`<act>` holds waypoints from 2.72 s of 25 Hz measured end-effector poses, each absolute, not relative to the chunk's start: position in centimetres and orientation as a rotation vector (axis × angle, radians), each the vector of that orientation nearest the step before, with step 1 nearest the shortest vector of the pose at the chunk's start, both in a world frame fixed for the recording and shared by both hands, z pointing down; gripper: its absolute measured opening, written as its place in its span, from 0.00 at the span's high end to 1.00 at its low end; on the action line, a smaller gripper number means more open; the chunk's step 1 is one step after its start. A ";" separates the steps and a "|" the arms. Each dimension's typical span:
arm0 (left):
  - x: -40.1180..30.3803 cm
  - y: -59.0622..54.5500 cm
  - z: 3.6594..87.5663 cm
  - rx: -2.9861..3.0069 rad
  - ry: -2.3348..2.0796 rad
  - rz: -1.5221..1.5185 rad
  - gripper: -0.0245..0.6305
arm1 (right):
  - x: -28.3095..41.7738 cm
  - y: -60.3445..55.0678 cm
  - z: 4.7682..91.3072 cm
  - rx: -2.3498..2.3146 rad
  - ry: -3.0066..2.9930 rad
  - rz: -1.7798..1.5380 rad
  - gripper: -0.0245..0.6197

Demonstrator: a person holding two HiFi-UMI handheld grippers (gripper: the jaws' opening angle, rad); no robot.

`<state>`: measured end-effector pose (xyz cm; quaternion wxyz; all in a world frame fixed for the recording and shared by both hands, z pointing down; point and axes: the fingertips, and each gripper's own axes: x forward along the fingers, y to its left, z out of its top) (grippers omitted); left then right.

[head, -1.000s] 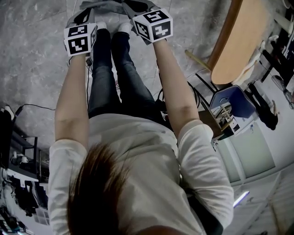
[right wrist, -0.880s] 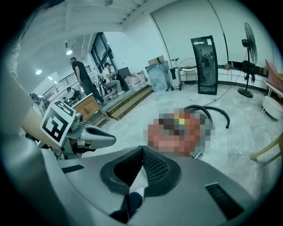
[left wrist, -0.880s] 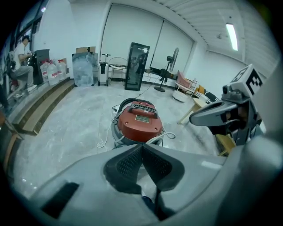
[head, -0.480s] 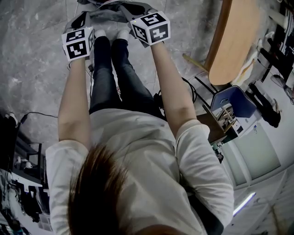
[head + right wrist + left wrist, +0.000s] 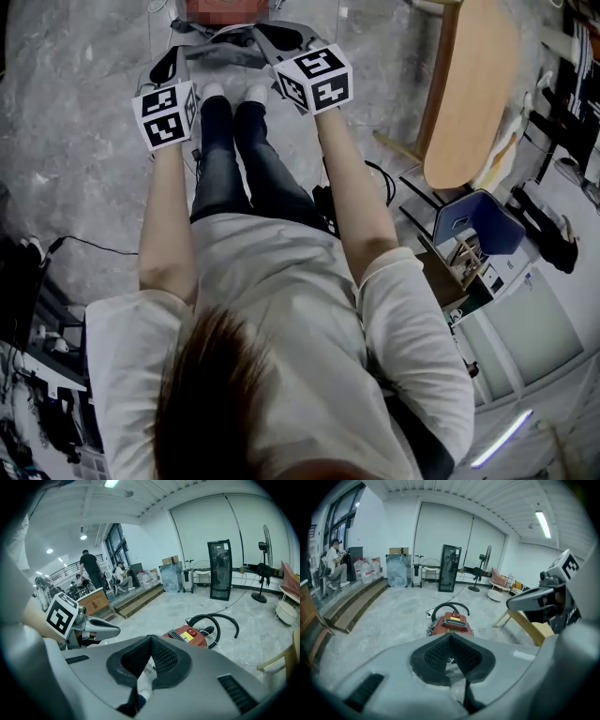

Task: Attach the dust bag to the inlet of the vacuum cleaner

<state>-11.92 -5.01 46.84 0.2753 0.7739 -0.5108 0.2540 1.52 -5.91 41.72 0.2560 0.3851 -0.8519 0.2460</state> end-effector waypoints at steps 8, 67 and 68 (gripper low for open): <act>-12.3 -4.5 41.7 2.137 -1.430 0.634 0.94 | 3.1 -5.5 36.0 1.226 -2.343 0.670 0.96; -7.7 0.5 4.8 2.736 -1.390 0.066 0.94 | 8.2 4.6 4.7 1.644 -2.573 0.206 0.96; -7.9 0.6 5.0 2.729 -1.395 0.071 0.94 | 8.3 4.6 4.8 1.647 -2.569 0.208 0.96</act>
